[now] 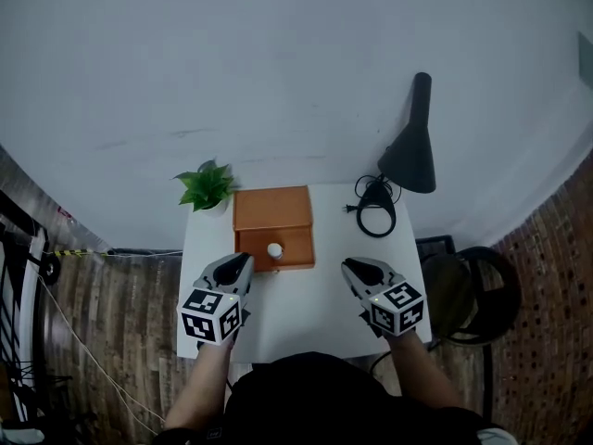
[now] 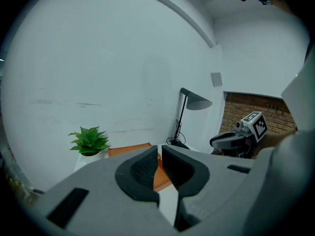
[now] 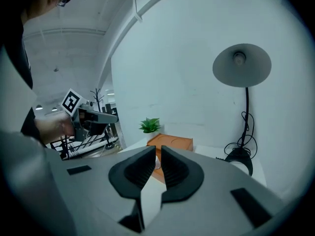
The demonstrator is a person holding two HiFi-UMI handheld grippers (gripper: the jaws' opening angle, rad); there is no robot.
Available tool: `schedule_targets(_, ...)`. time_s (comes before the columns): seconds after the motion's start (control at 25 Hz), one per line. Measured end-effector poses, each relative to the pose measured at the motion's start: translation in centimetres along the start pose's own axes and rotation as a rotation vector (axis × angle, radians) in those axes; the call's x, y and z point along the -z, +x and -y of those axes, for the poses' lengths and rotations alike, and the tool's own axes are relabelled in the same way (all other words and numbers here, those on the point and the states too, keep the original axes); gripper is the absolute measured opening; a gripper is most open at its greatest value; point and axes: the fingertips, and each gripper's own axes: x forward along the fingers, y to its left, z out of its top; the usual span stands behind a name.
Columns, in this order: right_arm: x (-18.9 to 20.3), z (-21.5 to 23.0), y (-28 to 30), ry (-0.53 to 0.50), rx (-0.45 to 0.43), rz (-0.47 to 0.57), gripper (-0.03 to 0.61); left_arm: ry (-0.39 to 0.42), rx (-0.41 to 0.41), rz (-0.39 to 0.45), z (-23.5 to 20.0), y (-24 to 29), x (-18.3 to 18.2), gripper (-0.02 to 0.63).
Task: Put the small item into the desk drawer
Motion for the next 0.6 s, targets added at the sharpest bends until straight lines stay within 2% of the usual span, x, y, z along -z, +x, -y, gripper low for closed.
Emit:
schedule_targets(0.28, -4.5, -0.9, -2.1, -0.04, -0.05, 0.13, 0.004, 0.063, -0.002, 0.045, 0.9, -0.5, -2.8, 0.035)
schedule_targets(0.6, -8.8, -1.7, -4.2, -0.086, 0.003, 0.283, 0.003, 0.091, -0.017, 0.104, 0.7, -2.8, -4.5, 0.035)
